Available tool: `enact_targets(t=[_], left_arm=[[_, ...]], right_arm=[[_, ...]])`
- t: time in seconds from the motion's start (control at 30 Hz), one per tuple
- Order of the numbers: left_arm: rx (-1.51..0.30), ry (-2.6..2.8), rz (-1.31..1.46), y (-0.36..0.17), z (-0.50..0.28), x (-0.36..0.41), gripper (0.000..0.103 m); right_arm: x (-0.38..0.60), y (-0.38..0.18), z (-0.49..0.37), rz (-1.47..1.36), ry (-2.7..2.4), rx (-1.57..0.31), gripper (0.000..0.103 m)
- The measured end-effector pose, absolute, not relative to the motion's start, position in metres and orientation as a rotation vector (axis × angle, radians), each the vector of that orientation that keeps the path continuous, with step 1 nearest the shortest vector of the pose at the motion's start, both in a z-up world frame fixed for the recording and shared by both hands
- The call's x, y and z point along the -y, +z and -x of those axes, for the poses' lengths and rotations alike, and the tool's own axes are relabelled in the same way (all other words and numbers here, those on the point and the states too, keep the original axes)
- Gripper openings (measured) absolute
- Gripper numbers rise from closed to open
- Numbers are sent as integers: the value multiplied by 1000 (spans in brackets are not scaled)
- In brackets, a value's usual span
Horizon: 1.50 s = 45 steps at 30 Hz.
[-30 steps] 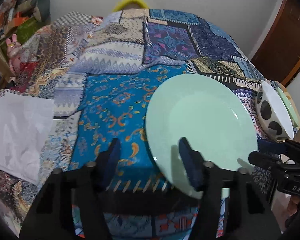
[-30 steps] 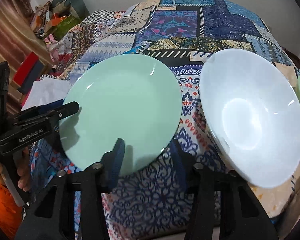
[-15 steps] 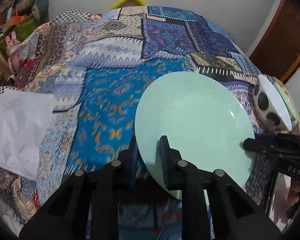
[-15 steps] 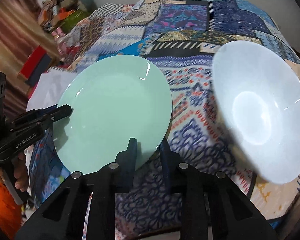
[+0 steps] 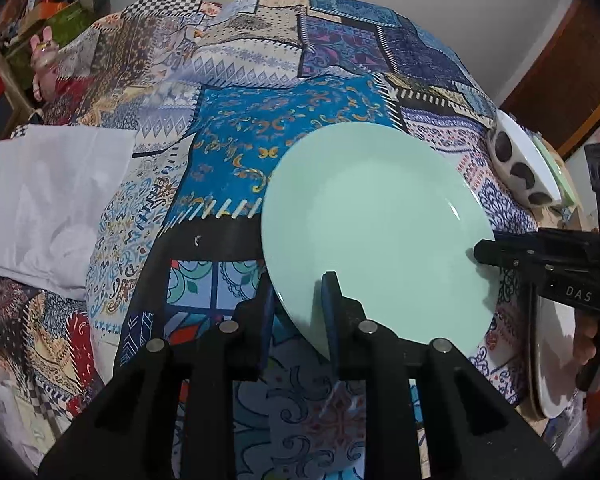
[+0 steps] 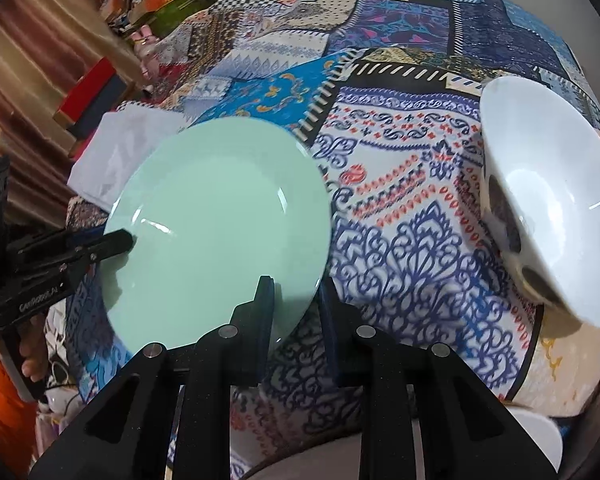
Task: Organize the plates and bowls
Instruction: 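Lift the mint-green plate with both grippers and carry it over the white plate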
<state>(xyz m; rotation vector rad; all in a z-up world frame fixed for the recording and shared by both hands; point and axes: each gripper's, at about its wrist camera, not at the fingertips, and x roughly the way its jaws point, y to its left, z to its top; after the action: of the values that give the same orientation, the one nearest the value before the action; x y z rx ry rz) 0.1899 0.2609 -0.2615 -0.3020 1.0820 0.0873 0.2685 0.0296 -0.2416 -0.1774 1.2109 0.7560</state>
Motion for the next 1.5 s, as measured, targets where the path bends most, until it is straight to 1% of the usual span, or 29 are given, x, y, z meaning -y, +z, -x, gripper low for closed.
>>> enact_targets(t=[0.13, 0.2, 0.27, 0.33, 0.73, 1.07, 1.5], left_arm=[[-1078, 86, 302, -264, -198, -263, 23], [-1074, 88, 301, -265, -202, -265, 25], [-1070, 83, 308, -266, -206, -266, 26], [-1068, 76, 327, -267, -209, -269, 27], [-1059, 91, 330, -261, -200, -261, 27], [-1009, 94, 324, -233, -180, -247, 27], [-968, 83, 304, -199, -154, -222, 27]], right_arm=[[-38, -245, -279, 187, 747, -1208, 20], [-41, -246, -282, 188, 749, -1205, 20], [-43, -247, -284, 182, 753, -1202, 23], [-42, -248, -285, 160, 750, -1205, 24], [-31, -237, -266, 167, 732, -1166, 20], [-13, -207, -246, 146, 730, -1090, 18], [13, -183, -226, 102, 730, -1046, 18]])
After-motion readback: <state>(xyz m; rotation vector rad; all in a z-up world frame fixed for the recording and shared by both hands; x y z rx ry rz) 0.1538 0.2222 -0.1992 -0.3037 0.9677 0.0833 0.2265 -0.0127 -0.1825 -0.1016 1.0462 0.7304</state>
